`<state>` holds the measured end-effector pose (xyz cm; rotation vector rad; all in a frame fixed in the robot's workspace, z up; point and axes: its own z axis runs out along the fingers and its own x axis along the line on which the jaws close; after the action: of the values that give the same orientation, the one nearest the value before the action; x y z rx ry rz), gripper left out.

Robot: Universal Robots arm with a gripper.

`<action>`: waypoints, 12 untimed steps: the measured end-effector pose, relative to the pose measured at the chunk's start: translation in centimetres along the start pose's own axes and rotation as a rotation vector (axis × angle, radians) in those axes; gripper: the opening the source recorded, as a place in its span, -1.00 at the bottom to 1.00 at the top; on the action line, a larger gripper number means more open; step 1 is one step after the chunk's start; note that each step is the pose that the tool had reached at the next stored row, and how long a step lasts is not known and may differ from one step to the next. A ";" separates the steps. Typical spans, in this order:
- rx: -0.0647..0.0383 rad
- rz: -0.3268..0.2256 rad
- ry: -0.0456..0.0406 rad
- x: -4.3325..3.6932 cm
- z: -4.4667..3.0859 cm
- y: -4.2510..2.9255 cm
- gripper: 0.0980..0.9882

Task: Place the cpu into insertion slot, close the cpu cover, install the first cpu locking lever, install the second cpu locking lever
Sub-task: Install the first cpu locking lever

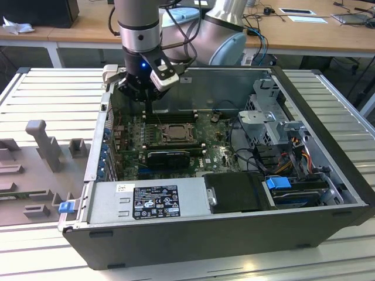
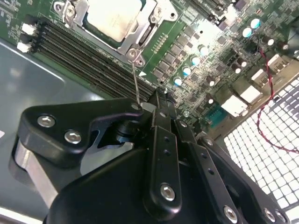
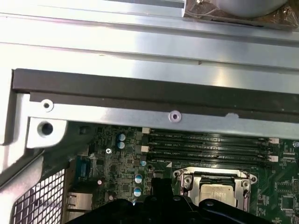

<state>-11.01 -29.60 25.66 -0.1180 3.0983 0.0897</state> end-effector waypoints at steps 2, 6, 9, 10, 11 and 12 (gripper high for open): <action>-0.001 0.001 0.0103 -0.64 0.02 -0.02 -0.98; -0.001 0.001 0.0142 -1.60 0.10 -0.09 -0.98; -0.001 0.001 0.0143 -2.02 0.12 -0.13 -0.98; -0.001 0.001 0.0142 -2.12 0.12 -0.14 -0.98; -0.001 0.001 0.0142 -2.16 0.12 -0.14 -0.98; -0.001 0.001 0.0142 -2.20 0.13 -0.14 -0.98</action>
<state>-8.80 -29.57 25.62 -0.1177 3.1126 0.0910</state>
